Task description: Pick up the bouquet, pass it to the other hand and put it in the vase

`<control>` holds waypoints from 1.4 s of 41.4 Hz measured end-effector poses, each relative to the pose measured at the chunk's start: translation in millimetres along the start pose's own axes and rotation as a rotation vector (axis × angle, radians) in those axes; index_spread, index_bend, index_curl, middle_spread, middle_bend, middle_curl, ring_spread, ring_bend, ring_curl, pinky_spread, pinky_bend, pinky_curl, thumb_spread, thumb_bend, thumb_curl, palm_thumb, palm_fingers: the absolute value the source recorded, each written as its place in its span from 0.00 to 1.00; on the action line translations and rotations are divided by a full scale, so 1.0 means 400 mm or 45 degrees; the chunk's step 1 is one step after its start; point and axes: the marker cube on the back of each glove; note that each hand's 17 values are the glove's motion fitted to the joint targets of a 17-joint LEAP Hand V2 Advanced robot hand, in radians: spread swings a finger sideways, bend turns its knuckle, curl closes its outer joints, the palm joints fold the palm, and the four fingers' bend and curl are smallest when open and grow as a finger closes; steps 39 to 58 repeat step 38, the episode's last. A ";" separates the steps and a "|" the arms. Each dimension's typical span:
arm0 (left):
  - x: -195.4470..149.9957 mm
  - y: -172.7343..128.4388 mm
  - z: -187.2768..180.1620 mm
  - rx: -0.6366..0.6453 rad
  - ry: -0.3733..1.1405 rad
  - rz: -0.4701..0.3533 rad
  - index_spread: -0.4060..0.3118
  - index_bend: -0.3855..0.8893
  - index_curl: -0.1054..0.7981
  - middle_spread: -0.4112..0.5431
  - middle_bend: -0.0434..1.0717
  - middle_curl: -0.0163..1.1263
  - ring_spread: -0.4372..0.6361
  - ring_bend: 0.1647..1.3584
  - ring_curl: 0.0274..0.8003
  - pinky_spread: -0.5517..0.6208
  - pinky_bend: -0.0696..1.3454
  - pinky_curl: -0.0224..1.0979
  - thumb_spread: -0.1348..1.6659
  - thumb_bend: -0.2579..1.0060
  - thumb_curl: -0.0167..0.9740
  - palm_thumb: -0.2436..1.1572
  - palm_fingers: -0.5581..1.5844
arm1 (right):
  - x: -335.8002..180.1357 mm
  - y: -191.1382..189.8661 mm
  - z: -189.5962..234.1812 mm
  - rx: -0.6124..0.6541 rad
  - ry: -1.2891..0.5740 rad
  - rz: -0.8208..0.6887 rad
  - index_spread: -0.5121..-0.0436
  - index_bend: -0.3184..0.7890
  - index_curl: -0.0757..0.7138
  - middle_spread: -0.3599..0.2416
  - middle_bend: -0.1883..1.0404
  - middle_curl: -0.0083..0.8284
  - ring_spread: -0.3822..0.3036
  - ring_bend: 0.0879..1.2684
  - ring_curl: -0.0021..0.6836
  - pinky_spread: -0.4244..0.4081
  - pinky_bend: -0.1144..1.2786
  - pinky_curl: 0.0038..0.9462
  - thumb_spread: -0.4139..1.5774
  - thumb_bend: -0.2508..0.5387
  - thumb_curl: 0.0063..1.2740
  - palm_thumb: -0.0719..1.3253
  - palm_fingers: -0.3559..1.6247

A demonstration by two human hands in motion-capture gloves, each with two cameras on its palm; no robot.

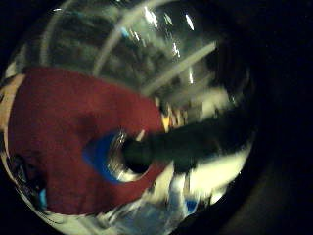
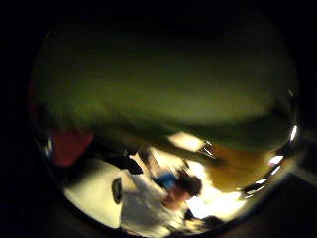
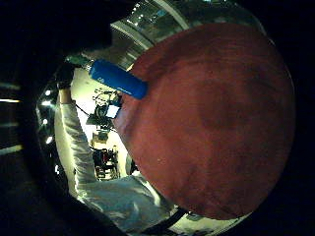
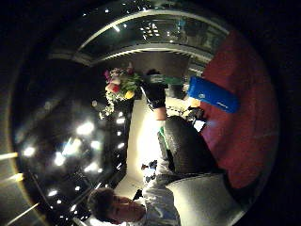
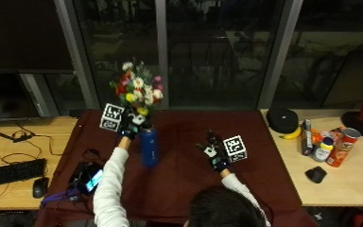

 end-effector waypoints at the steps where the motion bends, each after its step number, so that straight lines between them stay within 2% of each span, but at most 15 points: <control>1: -0.052 0.025 0.002 -0.074 -0.034 -0.087 0.36 0.29 0.67 0.21 0.54 0.49 0.23 0.41 0.60 0.34 0.38 0.41 0.39 0.06 0.71 0.52 0.28 | 0.033 0.003 -0.032 0.028 0.117 0.015 0.25 0.42 0.27 0.62 0.30 0.38 0.61 0.38 0.44 0.80 0.55 0.36 0.74 0.30 0.28 0.38 0.18; 2: -0.095 0.050 0.003 -0.125 -0.061 -0.144 0.43 0.32 0.68 0.29 0.52 0.54 0.29 0.44 0.70 0.41 0.41 0.48 0.40 0.08 0.69 0.50 0.18 | 0.053 0.007 -0.049 0.057 0.220 0.051 0.25 0.42 0.27 0.62 0.30 0.37 0.61 0.37 0.44 0.80 0.55 0.36 0.74 0.30 0.28 0.38 0.18; 3: -0.127 0.078 0.005 -0.159 -0.082 -0.190 0.43 0.35 0.67 0.23 0.65 0.57 0.23 0.45 0.68 0.38 0.39 0.46 0.43 0.11 0.67 0.51 0.37 | 0.061 0.013 -0.054 0.079 0.274 0.111 0.25 0.42 0.28 0.62 0.30 0.37 0.61 0.37 0.44 0.80 0.55 0.36 0.74 0.29 0.28 0.37 0.18; 4: -0.153 0.111 0.006 -0.180 -0.101 -0.239 0.52 0.31 0.61 0.38 0.38 0.45 0.38 0.41 0.59 0.49 0.38 0.43 0.43 0.10 0.65 0.47 0.13 | 0.056 0.024 -0.051 0.083 0.263 0.176 0.25 0.42 0.28 0.62 0.30 0.37 0.60 0.37 0.44 0.80 0.55 0.36 0.74 0.31 0.28 0.39 0.18; 7: -0.221 0.216 0.010 -0.207 -0.126 -0.406 0.64 0.31 0.54 0.51 0.29 0.40 0.51 0.38 0.51 0.60 0.36 0.37 0.46 0.13 0.60 0.43 0.13 | 0.027 0.057 -0.033 -0.017 0.009 0.238 0.26 0.42 0.30 0.62 0.30 0.37 0.61 0.37 0.43 0.81 0.54 0.36 0.74 0.31 0.29 0.41 0.18; 8: -0.245 0.238 0.012 -0.217 -0.102 -0.422 0.67 0.31 0.52 0.55 0.26 0.37 0.55 0.37 0.48 0.63 0.35 0.35 0.47 0.14 0.59 0.43 0.14 | 0.015 0.068 -0.031 -0.062 -0.078 0.241 0.26 0.42 0.30 0.62 0.30 0.37 0.61 0.37 0.43 0.81 0.54 0.36 0.74 0.30 0.29 0.41 0.18; 11: -0.274 0.276 0.019 -0.230 -0.025 -0.334 0.75 0.33 0.48 0.63 0.22 0.32 0.63 0.37 0.43 0.70 0.32 0.32 0.49 0.17 0.57 0.44 0.17 | -0.030 0.103 -0.034 -0.146 -0.228 0.265 0.27 0.42 0.31 0.62 0.30 0.37 0.62 0.36 0.43 0.81 0.54 0.36 0.75 0.30 0.29 0.42 0.18; 15: -0.196 0.321 0.014 -0.168 -0.137 -0.287 0.80 0.34 0.43 0.70 0.21 0.30 0.70 0.36 0.40 0.77 0.32 0.31 0.51 0.18 0.53 0.46 0.19 | -0.008 0.104 -0.039 -0.117 -0.195 0.333 0.27 0.41 0.32 0.63 0.30 0.37 0.62 0.36 0.42 0.81 0.54 0.36 0.75 0.29 0.29 0.43 0.18; 18: -0.194 0.320 0.010 -0.165 -0.181 -0.326 0.83 0.36 0.41 0.72 0.21 0.30 0.73 0.37 0.39 0.80 0.30 0.30 0.53 0.18 0.52 0.47 0.20 | -0.005 0.105 -0.044 -0.073 -0.138 0.354 0.28 0.41 0.33 0.63 0.30 0.37 0.62 0.36 0.42 0.81 0.54 0.36 0.75 0.29 0.29 0.43 0.18; 22: -0.228 0.293 0.005 -0.241 -0.119 -0.314 0.85 0.36 0.38 0.75 0.21 0.30 0.77 0.37 0.38 0.83 0.30 0.29 0.54 0.18 0.49 0.48 0.20 | 0.003 0.106 -0.043 -0.059 -0.152 0.205 0.28 0.41 0.34 0.64 0.30 0.37 0.62 0.36 0.42 0.81 0.53 0.36 0.75 0.29 0.29 0.43 0.19; 26: -0.203 0.289 -0.005 -0.245 -0.146 -0.305 0.87 0.36 0.36 0.76 0.21 0.30 0.79 0.37 0.38 0.84 0.29 0.29 0.54 0.18 0.47 0.48 0.21 | 0.011 0.102 -0.033 0.037 -0.024 0.288 0.29 0.42 0.35 0.64 0.31 0.37 0.62 0.35 0.42 0.81 0.52 0.36 0.75 0.29 0.30 0.44 0.19; 31: -0.174 0.296 -0.016 -0.247 -0.196 -0.287 0.88 0.37 0.33 0.78 0.21 0.30 0.80 0.37 0.37 0.85 0.29 0.29 0.55 0.18 0.45 0.49 0.21 | 0.078 0.076 -0.023 0.087 0.090 0.175 0.30 0.41 0.36 0.64 0.30 0.37 0.62 0.35 0.42 0.81 0.52 0.35 0.76 0.29 0.30 0.45 0.20; 33: -0.172 0.297 -0.023 -0.242 -0.229 -0.284 0.88 0.37 0.32 0.78 0.21 0.30 0.81 0.37 0.37 0.86 0.29 0.29 0.55 0.18 0.44 0.49 0.21 | 0.062 0.084 -0.012 0.054 0.058 0.206 0.30 0.41 0.36 0.64 0.31 0.37 0.62 0.35 0.42 0.81 0.51 0.35 0.76 0.29 0.30 0.45 0.20; 38: -0.186 0.308 -0.046 -0.226 -0.342 -0.288 0.88 0.37 0.30 0.78 0.21 0.30 0.82 0.37 0.36 0.85 0.28 0.29 0.56 0.18 0.43 0.50 0.21 | 0.012 0.103 0.020 -0.142 -0.223 0.241 0.30 0.41 0.36 0.63 0.32 0.38 0.62 0.34 0.41 0.82 0.50 0.35 0.76 0.29 0.30 0.45 0.20; 58: -0.186 0.308 -0.046 -0.226 -0.342 -0.288 0.88 0.37 0.30 0.78 0.21 0.30 0.82 0.37 0.36 0.85 0.28 0.29 0.56 0.18 0.43 0.50 0.21 | 0.012 0.103 0.020 -0.142 -0.223 0.241 0.30 0.41 0.36 0.63 0.32 0.38 0.62 0.34 0.41 0.82 0.50 0.35 0.76 0.29 0.30 0.45 0.20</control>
